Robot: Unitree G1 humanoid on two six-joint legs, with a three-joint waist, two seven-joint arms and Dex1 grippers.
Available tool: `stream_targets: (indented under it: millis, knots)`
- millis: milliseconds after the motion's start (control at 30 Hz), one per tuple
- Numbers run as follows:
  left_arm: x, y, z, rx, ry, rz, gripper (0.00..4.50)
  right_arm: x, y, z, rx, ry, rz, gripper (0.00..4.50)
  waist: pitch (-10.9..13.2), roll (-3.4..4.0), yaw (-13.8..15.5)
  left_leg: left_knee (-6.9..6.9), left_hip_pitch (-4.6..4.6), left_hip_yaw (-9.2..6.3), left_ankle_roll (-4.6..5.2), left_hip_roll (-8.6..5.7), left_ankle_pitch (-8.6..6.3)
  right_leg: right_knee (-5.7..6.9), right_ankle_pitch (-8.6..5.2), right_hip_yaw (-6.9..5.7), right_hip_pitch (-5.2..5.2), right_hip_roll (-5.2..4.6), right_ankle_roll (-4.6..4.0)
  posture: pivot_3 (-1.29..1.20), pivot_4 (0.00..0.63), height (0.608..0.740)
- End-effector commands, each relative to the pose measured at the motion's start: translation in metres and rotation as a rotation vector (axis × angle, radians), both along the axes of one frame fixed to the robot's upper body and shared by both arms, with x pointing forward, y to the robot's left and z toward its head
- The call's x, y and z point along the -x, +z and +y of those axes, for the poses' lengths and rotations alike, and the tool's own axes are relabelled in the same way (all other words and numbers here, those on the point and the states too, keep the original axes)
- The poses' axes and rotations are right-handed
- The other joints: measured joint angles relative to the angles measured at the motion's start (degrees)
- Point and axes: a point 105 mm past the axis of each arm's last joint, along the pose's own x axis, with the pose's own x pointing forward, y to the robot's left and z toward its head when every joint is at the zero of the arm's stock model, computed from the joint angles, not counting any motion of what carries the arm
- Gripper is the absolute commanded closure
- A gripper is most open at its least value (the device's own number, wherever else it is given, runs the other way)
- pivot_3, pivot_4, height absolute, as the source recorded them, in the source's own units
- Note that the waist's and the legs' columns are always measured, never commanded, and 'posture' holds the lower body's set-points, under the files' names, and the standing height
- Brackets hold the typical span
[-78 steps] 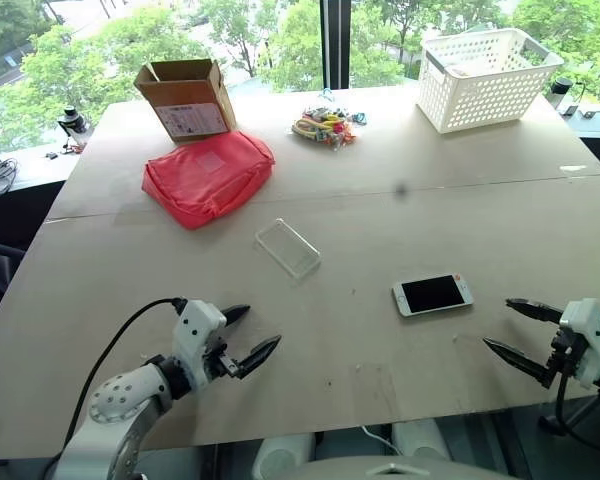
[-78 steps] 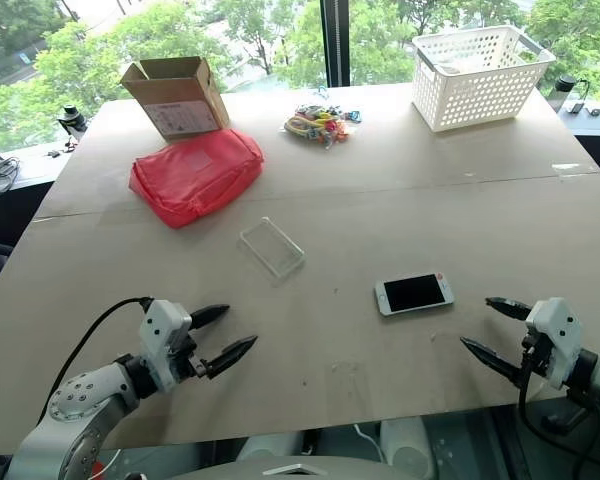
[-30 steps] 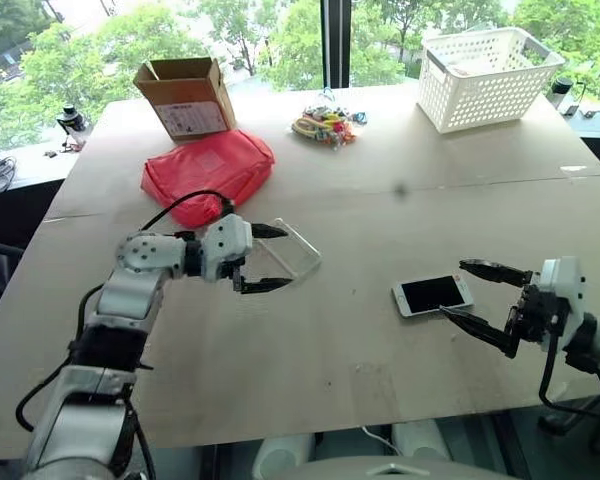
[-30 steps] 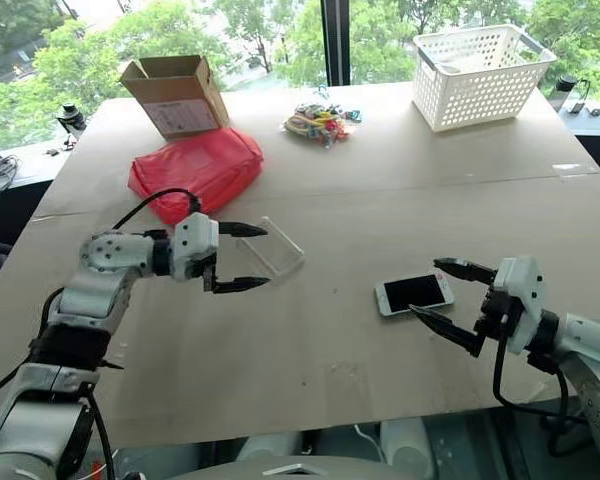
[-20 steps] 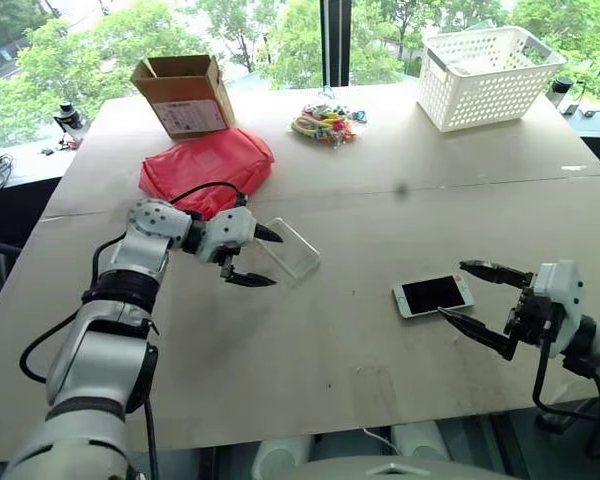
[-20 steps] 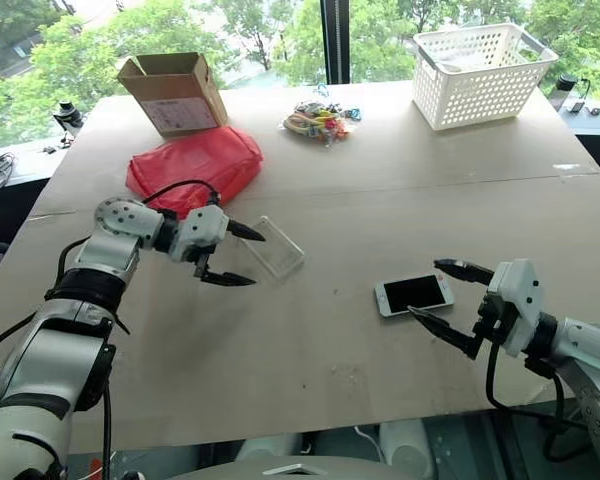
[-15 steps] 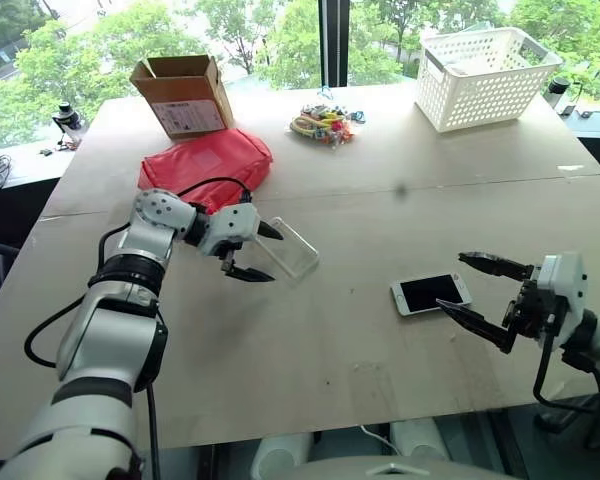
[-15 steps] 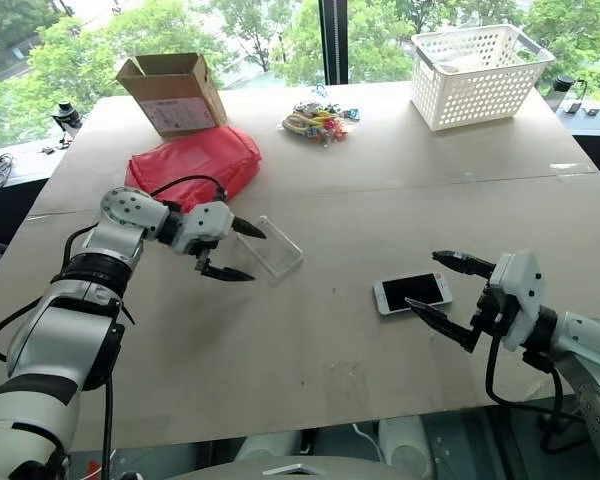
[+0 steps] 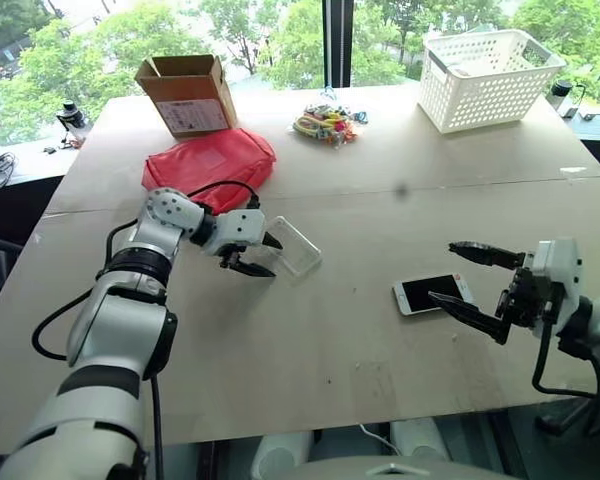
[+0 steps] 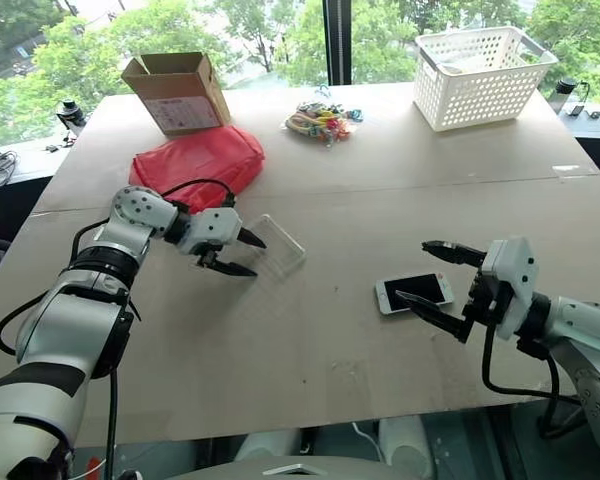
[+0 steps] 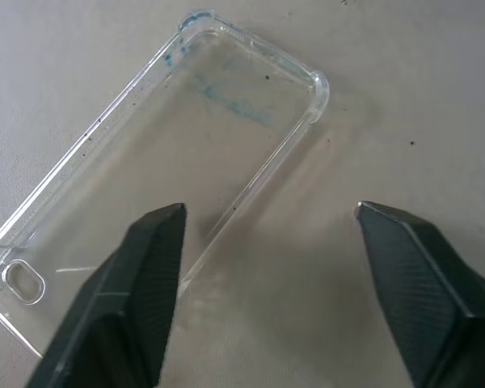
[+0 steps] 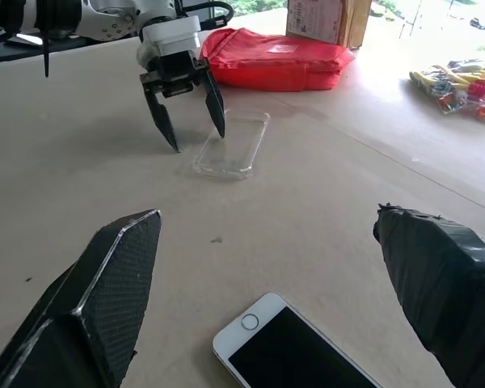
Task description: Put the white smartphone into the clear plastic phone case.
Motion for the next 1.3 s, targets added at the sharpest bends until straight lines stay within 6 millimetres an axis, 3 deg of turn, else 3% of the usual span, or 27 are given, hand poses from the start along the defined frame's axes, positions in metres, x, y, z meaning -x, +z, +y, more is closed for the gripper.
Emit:
stream_targets:
  millis: [33,100,133,333,633,767,1000,1300]
  knots:
    - [-0.006,0.008,-0.003,0.050,0.034,-0.026,3.10,0.004,0.008,0.008,-0.001,0.032,-0.033,0.00,0.01,-0.02,-0.05,0.05,-0.01,-0.01,0.00,0.00,0.00,0.03,0.00,-0.01,0.01,0.00,0.00,0.00,0.150,0.740]
    - [-0.005,0.004,-0.001,0.029,0.032,-0.016,4.16,0.004,0.008,0.008,0.000,0.032,-0.034,0.00,0.02,-0.03,-0.12,0.10,-0.02,-0.01,0.00,0.00,0.00,0.06,0.00,0.00,0.00,0.00,0.00,0.00,0.150,0.740]
    - [-0.004,0.002,0.000,0.020,0.031,-0.007,4.43,0.004,0.007,0.008,0.000,0.031,-0.034,0.00,0.02,-0.03,-0.15,0.10,-0.01,-0.02,0.00,-0.01,0.00,0.06,0.00,0.00,0.00,0.00,0.00,0.00,0.150,0.740]
    - [0.001,-0.001,-0.002,0.025,0.009,0.047,4.43,0.004,0.005,0.008,0.005,0.021,-0.035,0.00,0.02,-0.03,-0.21,0.11,0.00,-0.04,0.00,-0.01,0.00,0.08,0.00,0.01,0.00,0.01,0.00,0.00,0.150,0.740]
    - [0.009,0.009,-0.030,0.154,-0.039,0.112,4.43,0.004,0.006,0.007,0.007,0.008,-0.039,0.00,0.02,-0.03,-0.19,0.11,-0.02,-0.22,0.00,0.03,0.00,0.07,0.00,0.02,-0.01,0.00,0.00,0.00,0.150,0.740]
    - [0.034,0.007,-0.058,0.200,-0.063,0.236,4.43,0.005,0.003,0.007,0.022,0.004,-0.030,0.00,0.03,-0.02,-0.36,0.12,0.00,-0.26,0.00,0.12,0.00,0.08,0.00,0.10,-0.01,-0.01,0.00,0.00,0.150,0.740]
    - [0.072,0.003,-0.098,0.218,-0.011,0.298,4.43,0.005,0.000,0.005,0.044,0.000,-0.024,0.00,0.04,-0.02,-0.12,0.11,0.00,-0.27,0.00,0.18,0.00,0.08,-0.01,0.10,0.00,0.00,0.00,0.00,0.150,0.740]
    - [0.084,-0.009,-0.117,0.189,0.082,0.351,4.43,0.004,-0.007,0.001,0.074,-0.019,-0.008,0.00,0.04,-0.02,-0.03,0.11,0.02,-0.23,-0.01,0.18,0.00,0.08,-0.01,0.11,0.01,0.00,0.00,0.00,0.150,0.740]
